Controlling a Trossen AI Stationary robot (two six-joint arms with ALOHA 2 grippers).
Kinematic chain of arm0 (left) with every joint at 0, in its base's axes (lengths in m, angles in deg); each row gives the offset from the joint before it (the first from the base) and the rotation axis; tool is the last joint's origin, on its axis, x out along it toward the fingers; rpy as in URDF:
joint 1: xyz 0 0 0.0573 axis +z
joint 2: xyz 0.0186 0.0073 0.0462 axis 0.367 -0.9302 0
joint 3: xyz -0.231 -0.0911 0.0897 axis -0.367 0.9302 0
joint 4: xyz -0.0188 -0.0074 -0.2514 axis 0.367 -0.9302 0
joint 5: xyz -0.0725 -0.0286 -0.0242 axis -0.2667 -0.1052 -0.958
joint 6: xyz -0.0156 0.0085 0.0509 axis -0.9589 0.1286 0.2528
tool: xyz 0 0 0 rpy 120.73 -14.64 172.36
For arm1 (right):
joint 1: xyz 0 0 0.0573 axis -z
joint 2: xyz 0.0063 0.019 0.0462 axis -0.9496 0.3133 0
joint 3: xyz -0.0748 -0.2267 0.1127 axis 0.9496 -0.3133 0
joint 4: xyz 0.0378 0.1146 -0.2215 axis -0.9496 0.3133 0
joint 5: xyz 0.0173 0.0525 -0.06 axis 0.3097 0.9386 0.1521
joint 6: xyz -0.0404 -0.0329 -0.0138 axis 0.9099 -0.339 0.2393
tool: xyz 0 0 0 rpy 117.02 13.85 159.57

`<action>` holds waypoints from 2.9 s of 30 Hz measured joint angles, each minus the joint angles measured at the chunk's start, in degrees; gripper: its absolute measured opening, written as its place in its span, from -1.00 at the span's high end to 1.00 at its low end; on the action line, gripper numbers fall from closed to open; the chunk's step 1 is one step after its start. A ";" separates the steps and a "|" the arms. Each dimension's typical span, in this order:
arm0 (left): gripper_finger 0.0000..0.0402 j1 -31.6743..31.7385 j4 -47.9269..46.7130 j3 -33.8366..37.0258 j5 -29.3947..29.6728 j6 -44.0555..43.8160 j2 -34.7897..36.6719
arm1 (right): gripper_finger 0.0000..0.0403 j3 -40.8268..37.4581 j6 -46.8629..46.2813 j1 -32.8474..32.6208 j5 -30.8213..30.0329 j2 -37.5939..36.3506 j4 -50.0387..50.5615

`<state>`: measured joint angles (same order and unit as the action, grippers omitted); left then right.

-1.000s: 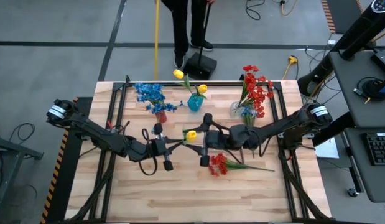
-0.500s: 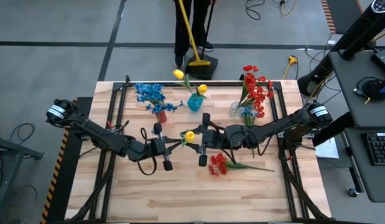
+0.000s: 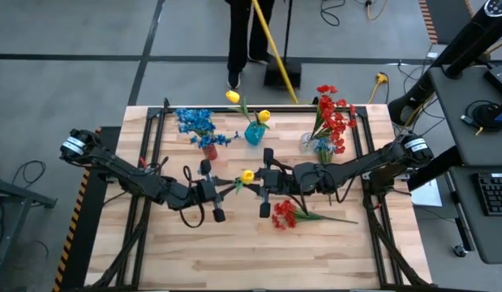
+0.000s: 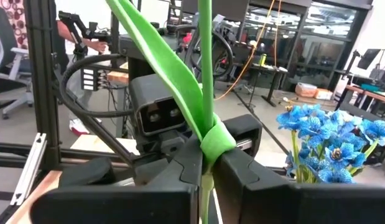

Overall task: Sort flowers into vase by color
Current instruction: Put the yellow flower into the blue vase

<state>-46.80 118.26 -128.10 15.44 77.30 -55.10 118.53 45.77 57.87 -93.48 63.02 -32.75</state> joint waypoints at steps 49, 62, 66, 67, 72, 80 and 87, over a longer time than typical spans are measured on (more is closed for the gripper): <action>-0.01 -4.93 -34.90 0.00 -0.04 -9.07 27.30 | 0.91 12.61 -7.61 28.55 -6.03 1.06 22.94; -0.01 -4.93 -35.10 0.00 -0.02 -9.05 27.28 | 0.91 12.59 -8.85 29.29 -6.03 1.56 22.95; -0.01 -4.93 -35.13 0.00 -0.02 -9.05 27.28 | 0.91 12.57 -9.20 29.48 -6.03 2.28 23.24; -0.01 -4.93 -35.15 0.00 -0.02 -9.05 27.28 | 0.91 12.57 -9.28 29.49 -6.03 2.44 23.00; -0.01 -4.93 -35.20 0.00 -0.02 -9.05 27.28 | 0.91 12.59 -10.59 30.06 -6.04 2.97 23.12; -0.01 -4.93 -35.35 0.00 -0.02 -9.05 27.28 | 0.84 12.57 -12.24 30.10 -6.03 3.08 23.56; -0.01 -4.93 -35.42 0.00 -0.02 -9.05 27.28 | 0.64 12.57 -13.41 30.12 -6.12 3.08 25.14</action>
<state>-51.72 82.84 -128.10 15.41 68.26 -27.82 131.10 32.36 87.99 -99.61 66.11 -7.62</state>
